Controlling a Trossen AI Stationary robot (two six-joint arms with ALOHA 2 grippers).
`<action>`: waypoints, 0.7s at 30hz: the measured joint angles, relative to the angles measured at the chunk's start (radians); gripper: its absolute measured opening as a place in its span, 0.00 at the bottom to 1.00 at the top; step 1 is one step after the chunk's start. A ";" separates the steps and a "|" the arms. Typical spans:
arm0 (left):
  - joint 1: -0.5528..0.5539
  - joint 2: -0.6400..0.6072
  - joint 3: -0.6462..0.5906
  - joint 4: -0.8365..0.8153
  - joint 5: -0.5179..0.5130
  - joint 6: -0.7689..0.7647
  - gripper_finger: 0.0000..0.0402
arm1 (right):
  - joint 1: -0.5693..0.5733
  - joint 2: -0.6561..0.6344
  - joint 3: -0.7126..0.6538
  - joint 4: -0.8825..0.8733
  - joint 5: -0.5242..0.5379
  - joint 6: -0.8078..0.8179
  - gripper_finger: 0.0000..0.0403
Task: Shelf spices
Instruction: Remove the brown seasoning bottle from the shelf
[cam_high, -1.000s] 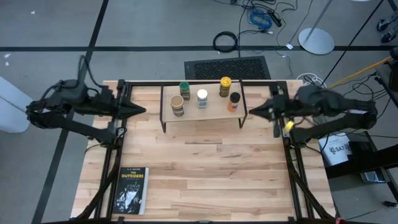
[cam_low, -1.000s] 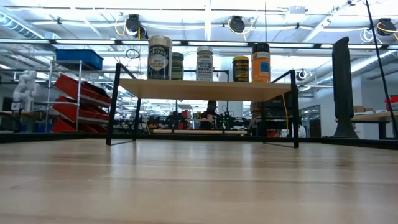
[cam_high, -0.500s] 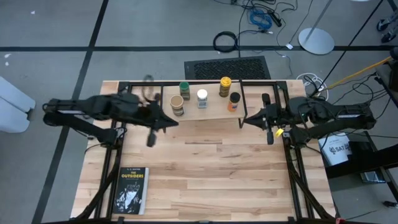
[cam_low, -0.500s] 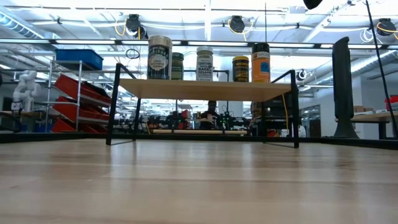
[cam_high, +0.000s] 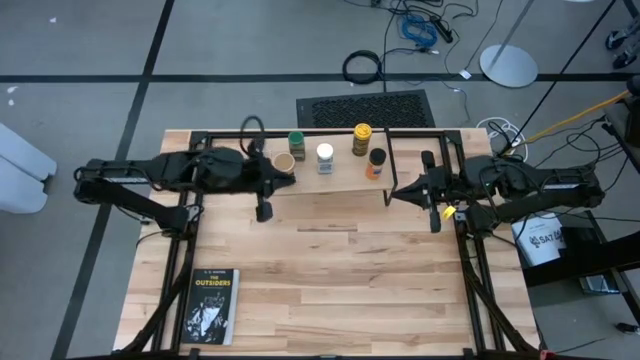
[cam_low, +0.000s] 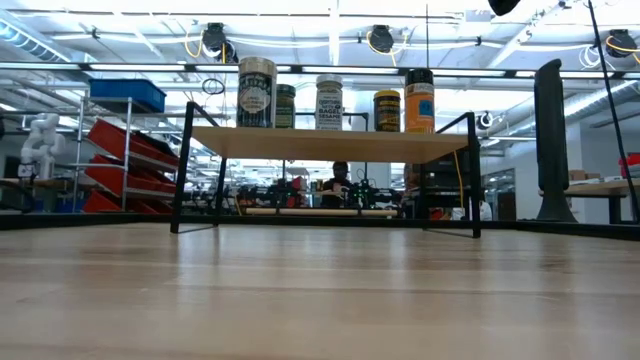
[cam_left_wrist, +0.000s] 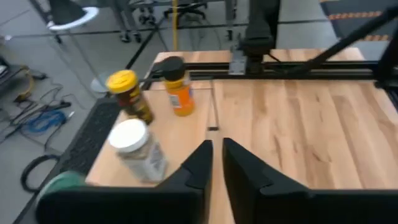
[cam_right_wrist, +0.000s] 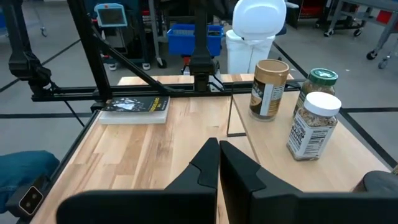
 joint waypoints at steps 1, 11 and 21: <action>0.012 -0.009 0.000 -0.014 0.000 0.000 0.15 | 0.000 0.000 0.000 -0.001 0.000 0.000 0.00; 0.141 -0.002 0.142 -0.176 0.178 -0.053 0.35 | 0.000 0.000 0.002 0.007 0.005 -0.011 0.00; 0.196 0.178 0.456 -0.505 0.156 0.016 0.56 | -0.001 0.000 0.002 0.071 0.013 -0.055 0.00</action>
